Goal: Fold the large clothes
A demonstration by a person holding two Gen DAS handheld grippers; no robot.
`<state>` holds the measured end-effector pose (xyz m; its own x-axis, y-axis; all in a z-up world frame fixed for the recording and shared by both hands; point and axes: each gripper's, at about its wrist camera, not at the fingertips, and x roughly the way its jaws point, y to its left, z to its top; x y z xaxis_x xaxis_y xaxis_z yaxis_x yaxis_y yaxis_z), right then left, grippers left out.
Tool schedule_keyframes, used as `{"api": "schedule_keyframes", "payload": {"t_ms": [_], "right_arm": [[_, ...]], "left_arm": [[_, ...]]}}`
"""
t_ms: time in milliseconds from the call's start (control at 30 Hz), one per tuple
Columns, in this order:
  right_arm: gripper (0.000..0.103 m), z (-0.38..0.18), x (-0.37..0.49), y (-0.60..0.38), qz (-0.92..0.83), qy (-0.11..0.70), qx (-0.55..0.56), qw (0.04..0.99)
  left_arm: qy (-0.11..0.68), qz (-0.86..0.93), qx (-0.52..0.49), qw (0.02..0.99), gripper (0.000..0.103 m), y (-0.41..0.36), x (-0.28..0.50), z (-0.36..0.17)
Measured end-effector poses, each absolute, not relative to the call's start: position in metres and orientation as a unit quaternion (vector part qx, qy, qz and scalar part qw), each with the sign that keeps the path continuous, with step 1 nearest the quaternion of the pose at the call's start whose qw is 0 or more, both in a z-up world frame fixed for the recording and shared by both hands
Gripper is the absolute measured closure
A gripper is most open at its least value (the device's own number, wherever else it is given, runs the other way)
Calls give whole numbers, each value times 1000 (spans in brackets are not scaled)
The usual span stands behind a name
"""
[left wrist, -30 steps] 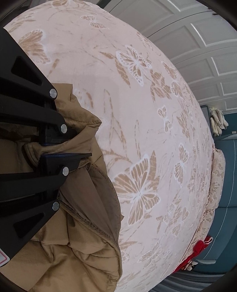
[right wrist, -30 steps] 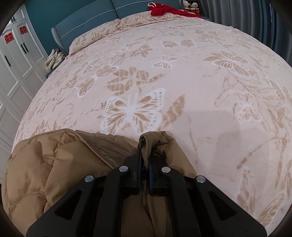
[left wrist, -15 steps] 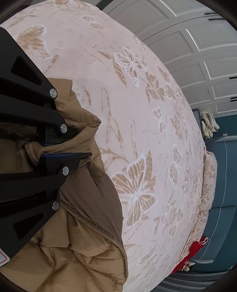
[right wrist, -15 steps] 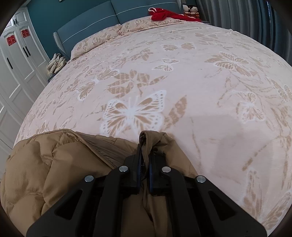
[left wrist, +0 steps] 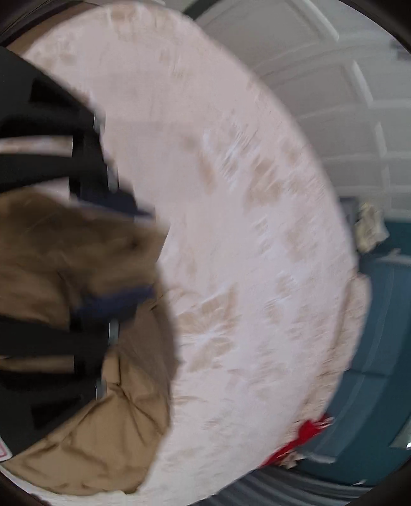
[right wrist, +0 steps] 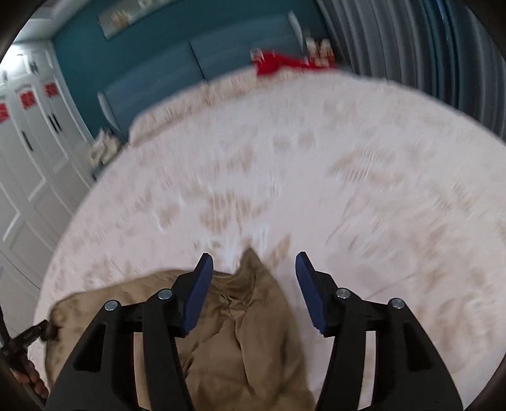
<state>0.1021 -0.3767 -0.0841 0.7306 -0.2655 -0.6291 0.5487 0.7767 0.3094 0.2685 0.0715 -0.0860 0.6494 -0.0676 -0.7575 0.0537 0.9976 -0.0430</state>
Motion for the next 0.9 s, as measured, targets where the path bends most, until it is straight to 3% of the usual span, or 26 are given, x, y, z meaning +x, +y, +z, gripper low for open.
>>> {"api": "schedule_keyframes", "payload": {"t_ms": [67, 167, 267, 500, 700, 900], "right_arm": [[53, -64, 88, -370, -211, 284, 241, 904], [68, -52, 89, -341, -172, 291, 232, 912], [79, -56, 117, -299, -120, 317, 219, 915], [80, -74, 182, -229, -82, 356, 164, 916], [80, -111, 218, -227, -108, 394, 127, 904], [81, -145, 231, -230, -114, 406, 126, 898]], "left_arm": [[383, -21, 7, 923, 41, 75, 255, -59], [343, -42, 31, 938, 41, 52, 236, -18], [360, -119, 55, 924, 41, -3, 230, -8], [394, -131, 119, 902, 42, -106, 244, -63], [448, -93, 113, 882, 43, -118, 273, -114], [453, -84, 110, 881, 41, -116, 280, -144]]}}
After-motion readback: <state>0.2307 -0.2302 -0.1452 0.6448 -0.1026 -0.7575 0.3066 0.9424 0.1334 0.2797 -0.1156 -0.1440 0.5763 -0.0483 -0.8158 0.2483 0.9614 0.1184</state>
